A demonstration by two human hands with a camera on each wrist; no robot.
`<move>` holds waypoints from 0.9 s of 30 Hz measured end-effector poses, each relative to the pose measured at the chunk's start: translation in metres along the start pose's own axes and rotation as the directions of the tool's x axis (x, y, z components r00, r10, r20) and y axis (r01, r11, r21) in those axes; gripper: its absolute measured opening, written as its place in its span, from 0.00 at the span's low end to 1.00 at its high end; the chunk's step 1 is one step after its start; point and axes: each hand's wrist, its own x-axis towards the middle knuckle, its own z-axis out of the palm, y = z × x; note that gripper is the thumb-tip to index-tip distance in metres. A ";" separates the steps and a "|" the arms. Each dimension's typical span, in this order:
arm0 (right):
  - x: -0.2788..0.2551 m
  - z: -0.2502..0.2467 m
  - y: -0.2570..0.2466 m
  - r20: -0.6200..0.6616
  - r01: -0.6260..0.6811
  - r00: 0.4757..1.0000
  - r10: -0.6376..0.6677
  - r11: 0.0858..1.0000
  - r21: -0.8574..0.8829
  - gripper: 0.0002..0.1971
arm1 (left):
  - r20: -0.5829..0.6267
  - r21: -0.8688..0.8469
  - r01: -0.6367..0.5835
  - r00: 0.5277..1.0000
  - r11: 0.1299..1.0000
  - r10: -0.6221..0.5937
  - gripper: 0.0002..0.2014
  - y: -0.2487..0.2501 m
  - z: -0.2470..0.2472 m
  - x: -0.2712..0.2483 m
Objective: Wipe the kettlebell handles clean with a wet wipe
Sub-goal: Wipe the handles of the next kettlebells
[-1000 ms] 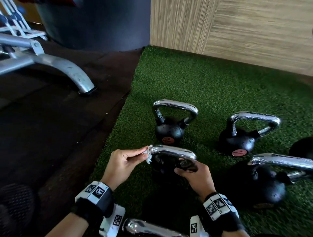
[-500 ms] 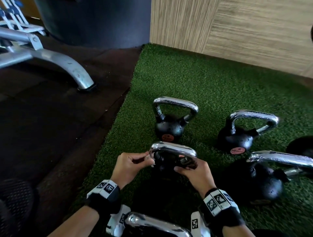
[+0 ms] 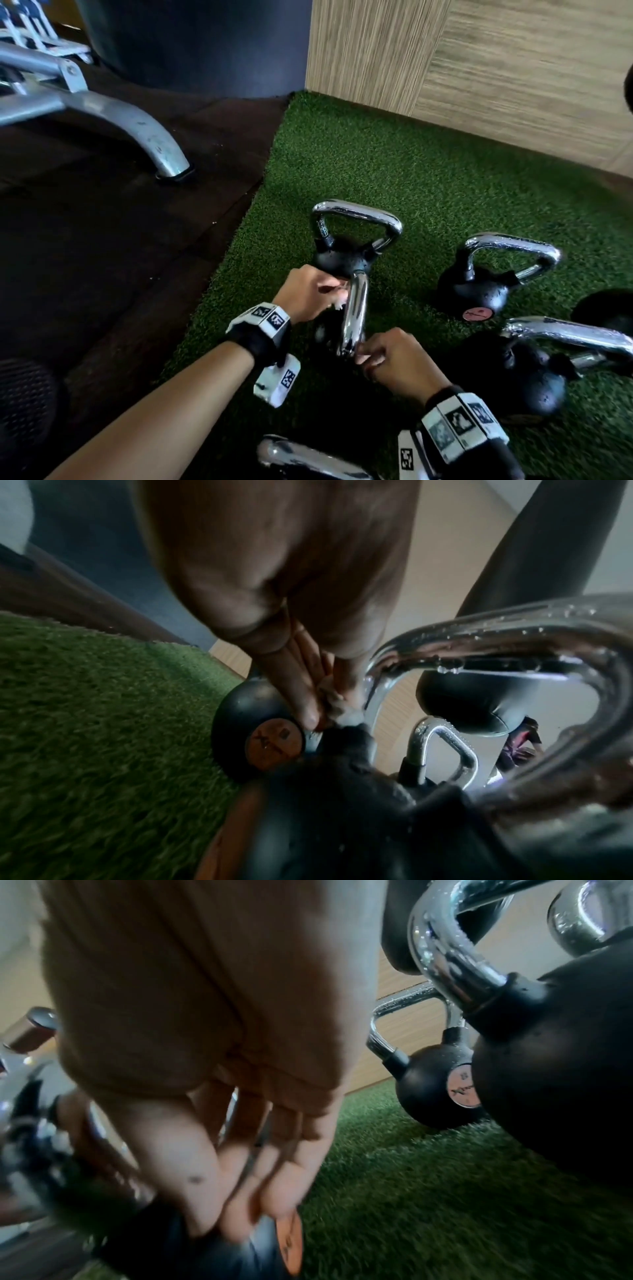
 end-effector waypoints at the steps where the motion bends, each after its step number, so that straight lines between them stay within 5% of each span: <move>1: 0.004 -0.002 0.001 -0.005 -0.033 0.999 0.033 0.999 0.015 0.11 | 0.066 -0.050 0.032 0.997 0.998 -0.028 0.10 -0.001 -0.001 0.004; 3: 0.015 -0.002 0.007 -0.132 -0.097 0.986 0.107 0.992 0.077 0.13 | 0.221 -0.193 0.100 0.974 0.976 -0.056 0.09 -0.005 -0.004 0.004; 5: 0.025 0.003 0.009 -0.252 -0.135 0.951 0.179 0.974 0.184 0.03 | 0.222 -0.204 0.098 0.974 0.974 -0.052 0.14 -0.010 -0.003 0.000; 8: 0.037 0.017 0.006 -0.072 -0.218 0.964 0.257 0.913 0.344 0.23 | 0.077 -0.095 0.070 0.995 0.993 -0.062 0.16 -0.007 0.002 -0.007; 16: 0.042 0.028 0.010 -0.079 -0.218 0.956 0.281 0.866 0.450 0.21 | -0.116 -0.167 -0.120 0.988 0.979 0.102 0.13 0.022 -0.007 0.000; 20: 0.043 0.031 0.012 -0.092 -0.207 0.953 0.289 0.842 0.499 0.17 | -0.039 -0.210 -0.057 0.998 0.976 0.050 0.14 0.022 -0.011 0.001; 24: 0.041 0.032 0.011 -0.113 -0.182 0.956 0.272 0.847 0.499 0.15 | 0.046 -0.507 0.055 0.998 0.860 -0.036 0.14 0.023 -0.018 -0.001; 27: 0.036 0.031 0.012 -0.120 -0.146 0.963 0.242 0.839 0.524 0.11 | 0.112 -0.421 0.026 0.993 0.907 0.024 0.13 0.021 -0.025 -0.009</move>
